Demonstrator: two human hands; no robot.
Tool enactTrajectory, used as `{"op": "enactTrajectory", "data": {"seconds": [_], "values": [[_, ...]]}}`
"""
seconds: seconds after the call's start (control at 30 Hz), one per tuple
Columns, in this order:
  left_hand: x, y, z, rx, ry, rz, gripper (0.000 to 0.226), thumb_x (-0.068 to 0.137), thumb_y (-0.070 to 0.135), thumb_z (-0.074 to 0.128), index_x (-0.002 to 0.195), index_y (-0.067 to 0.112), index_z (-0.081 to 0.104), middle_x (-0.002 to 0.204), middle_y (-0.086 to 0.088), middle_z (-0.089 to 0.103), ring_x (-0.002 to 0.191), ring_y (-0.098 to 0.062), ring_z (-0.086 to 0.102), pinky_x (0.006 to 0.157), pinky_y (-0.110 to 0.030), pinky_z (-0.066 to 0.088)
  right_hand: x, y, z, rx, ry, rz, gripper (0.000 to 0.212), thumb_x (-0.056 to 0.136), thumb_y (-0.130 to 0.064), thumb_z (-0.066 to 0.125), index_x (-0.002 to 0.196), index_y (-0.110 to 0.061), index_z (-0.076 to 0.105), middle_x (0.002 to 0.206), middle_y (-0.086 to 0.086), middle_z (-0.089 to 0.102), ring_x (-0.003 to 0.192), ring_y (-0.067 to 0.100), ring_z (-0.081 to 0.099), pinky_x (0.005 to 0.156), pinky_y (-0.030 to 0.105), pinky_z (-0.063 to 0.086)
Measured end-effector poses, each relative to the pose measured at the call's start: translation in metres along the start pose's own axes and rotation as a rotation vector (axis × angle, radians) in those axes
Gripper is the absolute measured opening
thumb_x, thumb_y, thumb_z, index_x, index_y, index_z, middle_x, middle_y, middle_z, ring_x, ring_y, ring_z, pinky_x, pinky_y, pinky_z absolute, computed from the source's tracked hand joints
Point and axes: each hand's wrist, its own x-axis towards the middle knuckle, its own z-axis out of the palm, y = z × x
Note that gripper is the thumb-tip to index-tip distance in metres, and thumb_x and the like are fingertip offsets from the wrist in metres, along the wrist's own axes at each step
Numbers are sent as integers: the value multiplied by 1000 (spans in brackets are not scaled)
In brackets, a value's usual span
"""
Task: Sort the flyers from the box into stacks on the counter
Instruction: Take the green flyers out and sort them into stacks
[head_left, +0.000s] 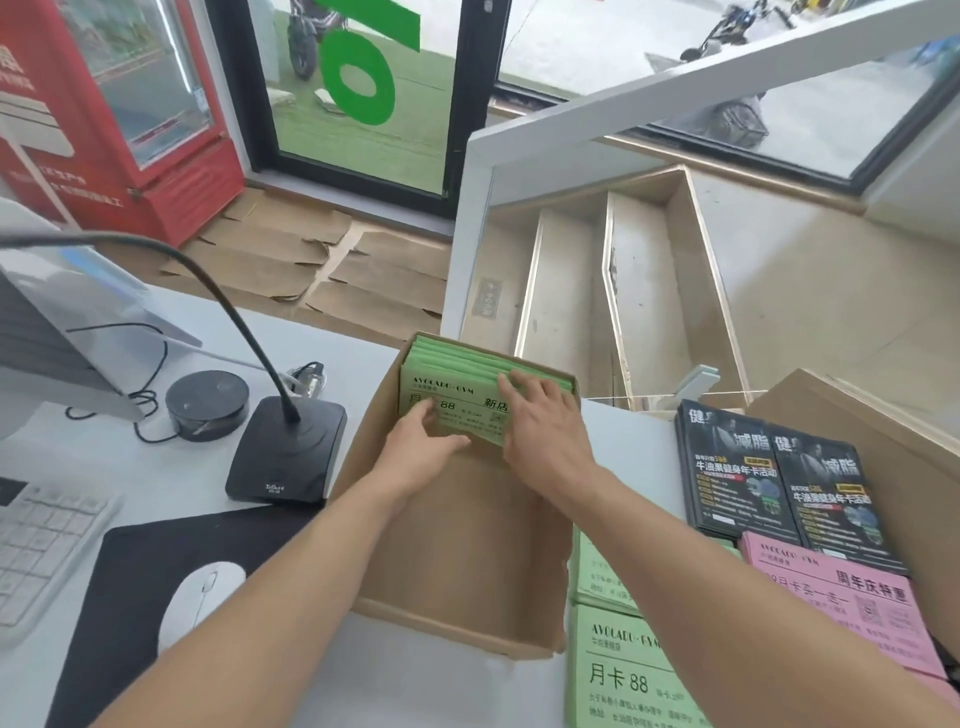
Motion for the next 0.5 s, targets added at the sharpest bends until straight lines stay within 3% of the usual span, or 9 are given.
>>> {"op": "enactTrajectory", "data": {"seconds": [0.17, 0.3, 0.5], "values": [[5, -2, 2, -53, -16, 8, 87, 86, 28, 79, 158, 24, 31, 152, 7, 50, 135, -11, 50, 114, -32, 38, -4, -1, 20, -18, 57, 4, 72, 91, -14, 53, 159, -14, 26, 164, 7, 28, 150, 31, 25, 121, 42, 21], [5, -1, 2, -24, -15, 21, 89, 86, 28, 79, 159, 22, 29, 154, 6, 48, 134, -12, 52, 112, -28, 37, -8, 2, 27, -65, 50, -24, 79, 90, -15, 52, 161, -14, 16, 168, 7, 17, 154, 30, 17, 125, 44, 17], [2, 3, 3, -18, -27, 39, 90, 86, 24, 79, 160, 21, 26, 157, 4, 44, 124, -8, 59, 99, -21, 37, -4, -1, 22, 11, 56, 2, 69, 92, -16, 50, 157, -17, 27, 167, 5, 22, 153, 28, 19, 124, 42, 17]]}}
